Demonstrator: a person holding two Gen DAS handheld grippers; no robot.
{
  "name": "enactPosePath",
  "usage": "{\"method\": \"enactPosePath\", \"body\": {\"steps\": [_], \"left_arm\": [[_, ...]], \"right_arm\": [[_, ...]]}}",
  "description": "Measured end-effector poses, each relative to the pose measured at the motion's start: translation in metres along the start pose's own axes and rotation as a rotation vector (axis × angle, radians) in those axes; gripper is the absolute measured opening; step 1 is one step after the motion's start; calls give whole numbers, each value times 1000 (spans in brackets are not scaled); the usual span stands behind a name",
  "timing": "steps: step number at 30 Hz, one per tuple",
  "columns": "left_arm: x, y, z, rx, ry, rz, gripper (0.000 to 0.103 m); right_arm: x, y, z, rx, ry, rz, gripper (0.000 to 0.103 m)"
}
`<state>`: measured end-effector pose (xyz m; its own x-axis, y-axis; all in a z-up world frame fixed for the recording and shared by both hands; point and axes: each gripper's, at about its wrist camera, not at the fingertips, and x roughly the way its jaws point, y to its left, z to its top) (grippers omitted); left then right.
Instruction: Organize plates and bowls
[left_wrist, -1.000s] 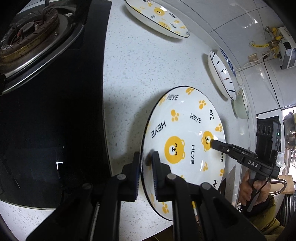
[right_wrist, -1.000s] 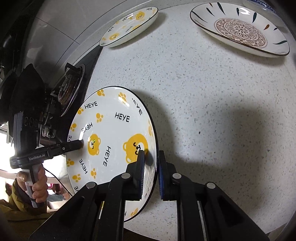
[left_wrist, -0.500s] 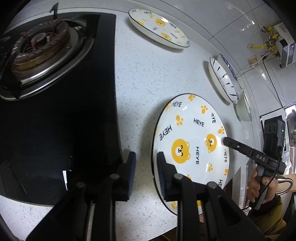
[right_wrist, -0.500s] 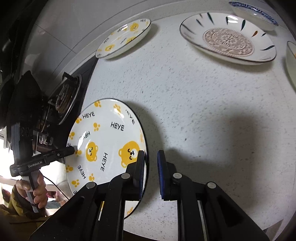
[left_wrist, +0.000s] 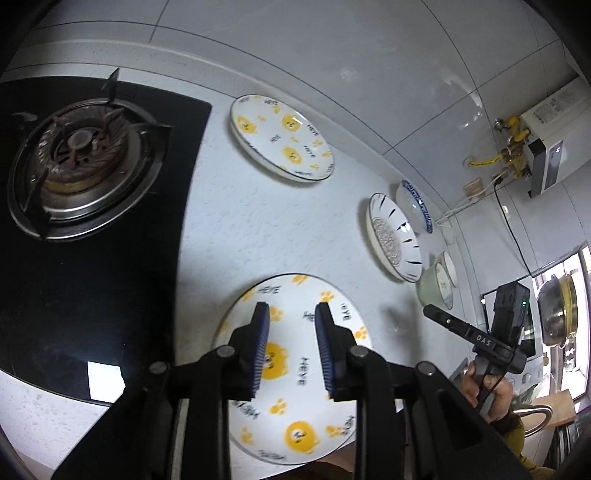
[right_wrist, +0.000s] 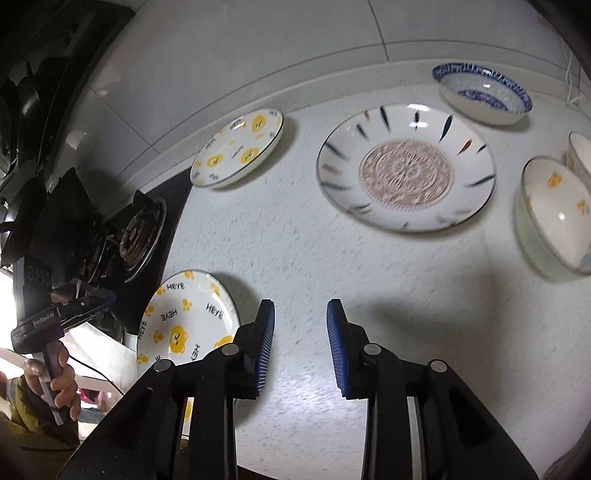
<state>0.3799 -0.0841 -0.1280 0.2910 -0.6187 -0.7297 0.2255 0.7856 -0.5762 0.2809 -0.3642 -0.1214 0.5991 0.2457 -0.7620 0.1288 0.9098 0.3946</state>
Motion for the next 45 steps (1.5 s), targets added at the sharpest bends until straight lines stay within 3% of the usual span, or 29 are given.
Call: {"method": "enactPosePath", "body": {"steps": [2,6,9,10,12,14,24,31,45], "left_arm": [[6,-17,5,32,2,19,25],[26,-52,15,51,28,-12,25],[44,-75,21,44,52,-2,27],[52,-85,23,54,64,32,33],[66,-96,27,51,85,72,58],[78,-103,32,41,96,94,63],[145,-129,62,-3,201,110,65],[183,-135,81,-44,238,123,68],[259,-143,109,-93,314,137,65]], "right_arm": [[-10,-13,10,-11,-11,-4,26],[-25,-42,39,-33,-27,-22,27],[-31,-57,59,-54,-40,-34,36],[-32,-60,63,-62,-42,-37,39],[-33,-67,75,-81,-37,-41,43],[-33,-76,86,-86,-32,-39,47],[-9,-120,138,-33,83,38,69],[18,-139,155,-22,160,26,84],[69,-161,171,-37,305,-27,82]]}}
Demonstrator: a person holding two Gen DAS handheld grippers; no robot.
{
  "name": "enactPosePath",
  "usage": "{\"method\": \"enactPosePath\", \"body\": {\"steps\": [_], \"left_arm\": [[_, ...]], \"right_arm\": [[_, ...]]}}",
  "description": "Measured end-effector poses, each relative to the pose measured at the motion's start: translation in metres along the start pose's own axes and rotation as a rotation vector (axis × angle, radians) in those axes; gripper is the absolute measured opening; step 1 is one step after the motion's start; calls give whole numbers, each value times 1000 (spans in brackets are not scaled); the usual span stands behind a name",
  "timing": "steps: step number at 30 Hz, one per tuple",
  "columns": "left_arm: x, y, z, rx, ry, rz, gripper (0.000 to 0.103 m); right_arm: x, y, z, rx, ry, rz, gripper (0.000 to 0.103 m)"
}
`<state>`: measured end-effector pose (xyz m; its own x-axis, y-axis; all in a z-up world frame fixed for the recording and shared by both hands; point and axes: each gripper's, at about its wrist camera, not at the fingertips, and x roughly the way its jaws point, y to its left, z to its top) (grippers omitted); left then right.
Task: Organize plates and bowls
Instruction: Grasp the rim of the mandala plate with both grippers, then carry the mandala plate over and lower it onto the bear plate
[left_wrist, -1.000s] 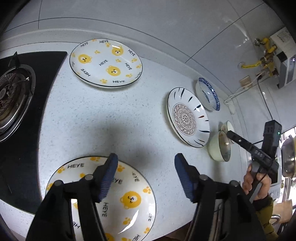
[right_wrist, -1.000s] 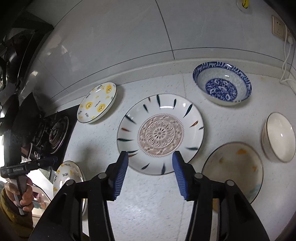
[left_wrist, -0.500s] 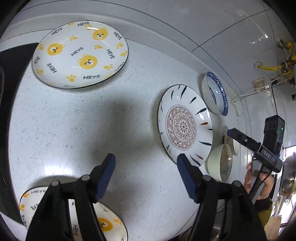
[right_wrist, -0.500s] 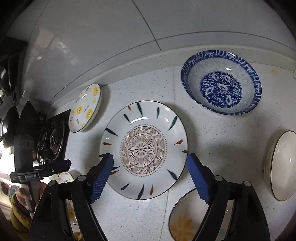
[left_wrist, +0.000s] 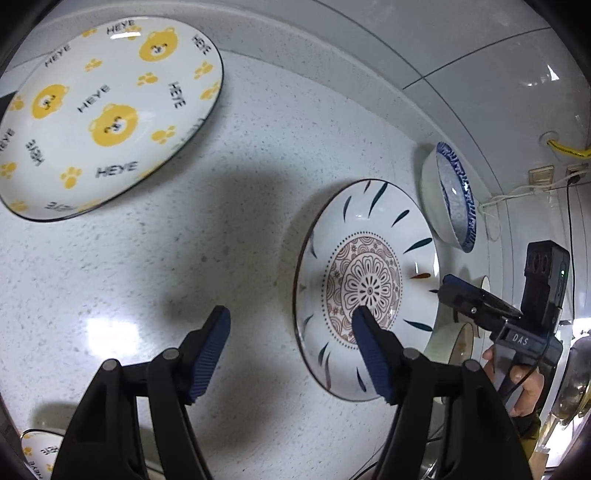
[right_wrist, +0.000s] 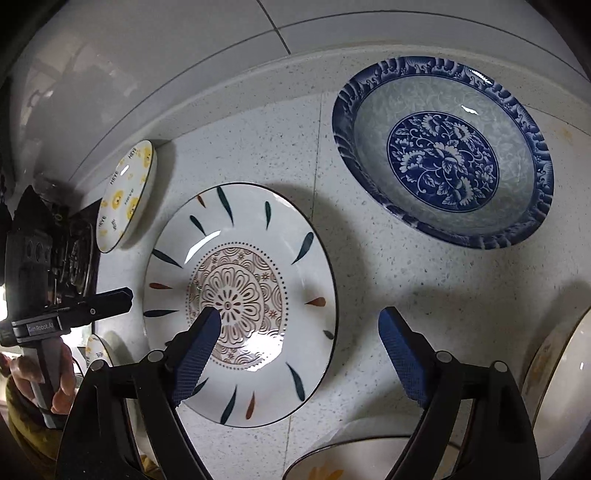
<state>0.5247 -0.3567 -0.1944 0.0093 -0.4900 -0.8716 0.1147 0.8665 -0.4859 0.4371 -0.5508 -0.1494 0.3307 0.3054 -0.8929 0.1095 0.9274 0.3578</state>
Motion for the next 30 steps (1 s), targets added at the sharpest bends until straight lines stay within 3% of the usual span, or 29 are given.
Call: {"method": "enactPosePath", "body": {"steps": [5,9,13,17,24,30], "left_arm": [[26,-2,6,-14,39,-31,50],[35,-5,12,-5,58,-64,32],[44,-1,19,-24,77,-93,21],[46,8,21,-50,84,-119,9],[33,20,8,-52,75,-126,9],[-8,31,-13,-60,40,-161,9]], "right_arm": [[16,1,5,-9,51,-2,64],[28,3,4,1,98,8,37],[34,-4,2,28,125,-17,20],[30,-9,1,37,128,-24,19],[26,18,-3,16,88,-36,17],[1,56,-20,-14,32,-35,17]]}}
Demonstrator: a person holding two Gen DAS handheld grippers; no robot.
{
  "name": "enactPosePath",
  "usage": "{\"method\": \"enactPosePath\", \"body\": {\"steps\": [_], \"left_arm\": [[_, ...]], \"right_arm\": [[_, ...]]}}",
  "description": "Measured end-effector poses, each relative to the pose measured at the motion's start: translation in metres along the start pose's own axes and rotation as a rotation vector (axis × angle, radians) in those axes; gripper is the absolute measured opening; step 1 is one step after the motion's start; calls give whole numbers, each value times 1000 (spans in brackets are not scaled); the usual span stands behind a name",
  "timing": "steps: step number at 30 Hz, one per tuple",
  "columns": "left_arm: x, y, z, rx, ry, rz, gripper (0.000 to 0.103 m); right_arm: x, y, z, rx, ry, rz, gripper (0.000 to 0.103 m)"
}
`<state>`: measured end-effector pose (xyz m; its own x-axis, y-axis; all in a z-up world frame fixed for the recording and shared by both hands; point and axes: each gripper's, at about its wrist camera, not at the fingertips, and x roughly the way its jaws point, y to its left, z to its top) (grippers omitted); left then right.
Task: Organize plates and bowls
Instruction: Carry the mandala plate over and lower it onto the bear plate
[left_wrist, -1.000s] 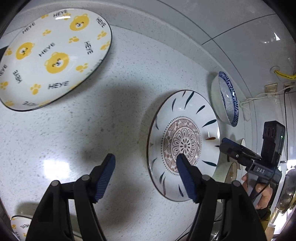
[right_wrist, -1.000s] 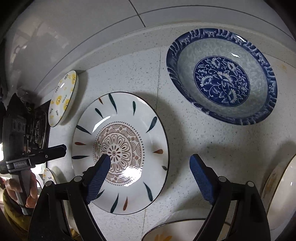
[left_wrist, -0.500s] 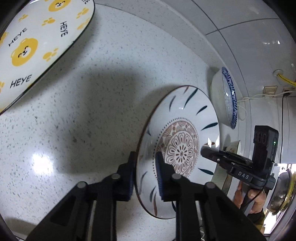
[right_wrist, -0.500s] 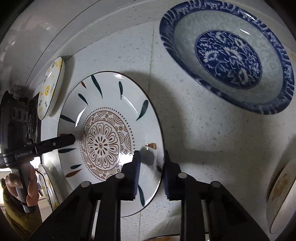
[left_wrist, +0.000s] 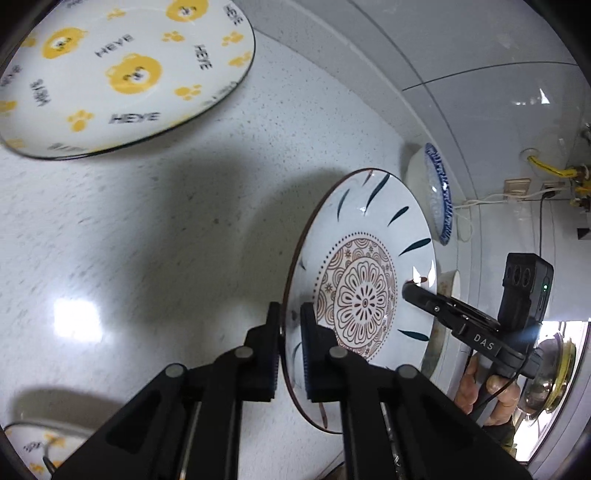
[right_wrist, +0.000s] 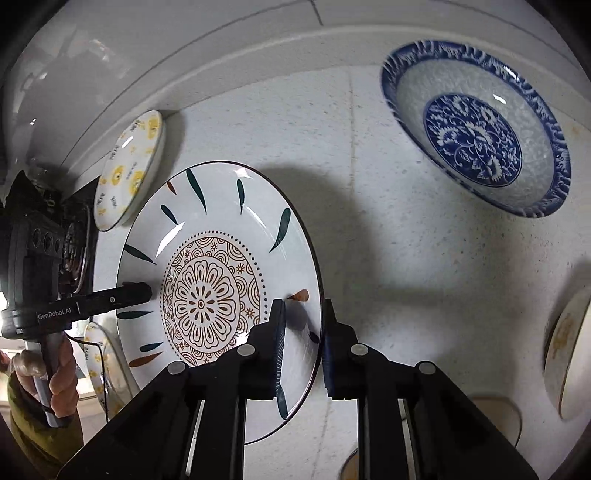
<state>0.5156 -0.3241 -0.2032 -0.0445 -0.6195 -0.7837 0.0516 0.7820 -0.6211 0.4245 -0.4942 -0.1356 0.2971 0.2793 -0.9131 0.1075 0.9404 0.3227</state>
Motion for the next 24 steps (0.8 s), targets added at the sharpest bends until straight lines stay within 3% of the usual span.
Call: {"method": "enactPosePath", "body": {"steps": [9,16,24], "left_arm": [[-110,35,-75,35,-64,-43,9],[-184,117,-144,-6,-65,-28,9],[-200,177,-182,-38,-59,34,9]], "right_arm": [[-26,98,-64,-57,-65,46,17],[9,169,-118,-93,-26,99,17],[57,202,-153,-59,16,137,17]]}}
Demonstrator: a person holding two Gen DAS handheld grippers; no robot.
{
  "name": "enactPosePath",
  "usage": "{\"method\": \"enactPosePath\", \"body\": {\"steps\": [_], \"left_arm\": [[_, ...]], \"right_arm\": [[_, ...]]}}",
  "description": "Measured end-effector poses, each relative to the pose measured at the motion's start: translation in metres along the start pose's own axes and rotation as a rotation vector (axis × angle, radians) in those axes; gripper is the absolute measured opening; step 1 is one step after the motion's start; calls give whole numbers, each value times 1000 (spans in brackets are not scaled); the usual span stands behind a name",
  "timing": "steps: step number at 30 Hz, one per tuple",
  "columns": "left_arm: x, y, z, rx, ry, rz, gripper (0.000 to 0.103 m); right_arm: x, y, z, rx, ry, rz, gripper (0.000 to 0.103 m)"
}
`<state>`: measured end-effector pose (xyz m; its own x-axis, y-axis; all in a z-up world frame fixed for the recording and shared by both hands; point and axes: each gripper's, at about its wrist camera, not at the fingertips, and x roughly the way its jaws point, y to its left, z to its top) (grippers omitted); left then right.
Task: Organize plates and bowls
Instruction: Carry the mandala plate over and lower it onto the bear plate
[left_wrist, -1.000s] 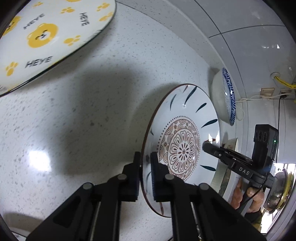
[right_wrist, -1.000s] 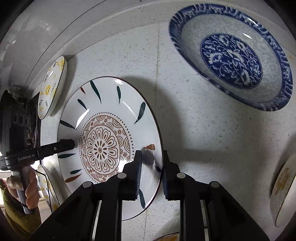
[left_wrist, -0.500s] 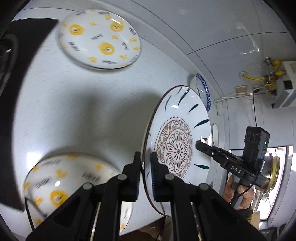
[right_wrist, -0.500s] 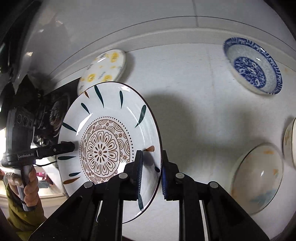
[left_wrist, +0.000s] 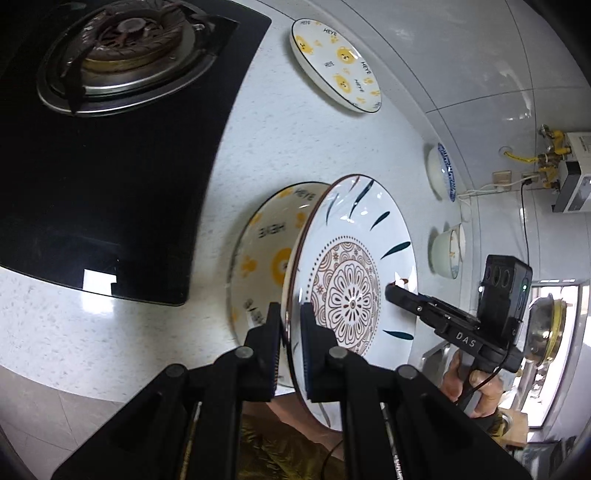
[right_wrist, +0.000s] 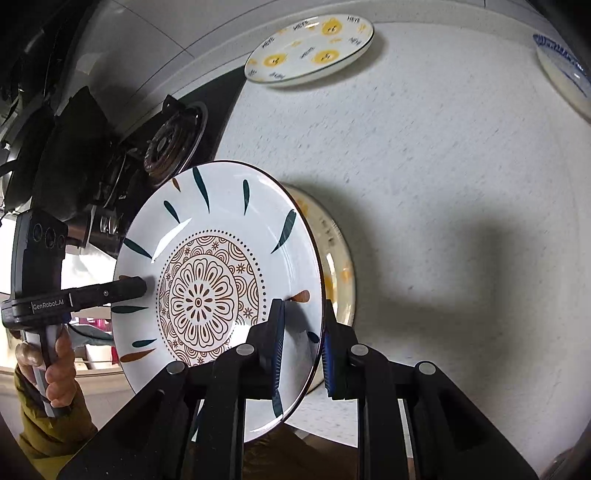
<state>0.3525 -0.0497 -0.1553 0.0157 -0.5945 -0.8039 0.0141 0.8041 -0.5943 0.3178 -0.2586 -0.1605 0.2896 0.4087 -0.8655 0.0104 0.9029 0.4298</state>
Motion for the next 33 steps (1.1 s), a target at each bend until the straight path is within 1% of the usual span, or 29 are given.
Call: {"method": "enactPosePath", "body": {"steps": [3,6,8,11,13,17,21,23,25,28,30,33], "left_arm": [[5,13,-7,4,1,12,9],[16,22,-9,3,10,-4,9],[23,23,-9,13,15,-4,9],[32,19,-6,47,16,24,9],[37,17,-3,62,12,55,8],[42,18,3,61,20,50,8],[43,12,5,88,16,83,8],[42,14,7,77,19,77,8],[42,15,9,67,18,75,12],[42,11,7,77,8,95,13],[42,8,6,84,11,97,19],[41,7,4,92,14,101,20]], "right_arm": [[6,2,-8,11,-2,-19,17],[6,0,-17,27,-12,-44,17],[8,-2,-18,37,-21,-58,17],[13,-3,-16,46,-31,-91,16],[13,-7,-17,64,-45,-83,13],[9,-11,-15,90,-74,-72,12],[5,-12,-17,92,-80,-82,10],[3,-13,-16,101,-87,-74,10],[4,-13,-15,102,-91,-73,10],[2,-12,-17,98,-100,-80,10],[2,-12,-17,98,-101,-78,10],[-1,-14,-19,102,-111,-66,10]]}}
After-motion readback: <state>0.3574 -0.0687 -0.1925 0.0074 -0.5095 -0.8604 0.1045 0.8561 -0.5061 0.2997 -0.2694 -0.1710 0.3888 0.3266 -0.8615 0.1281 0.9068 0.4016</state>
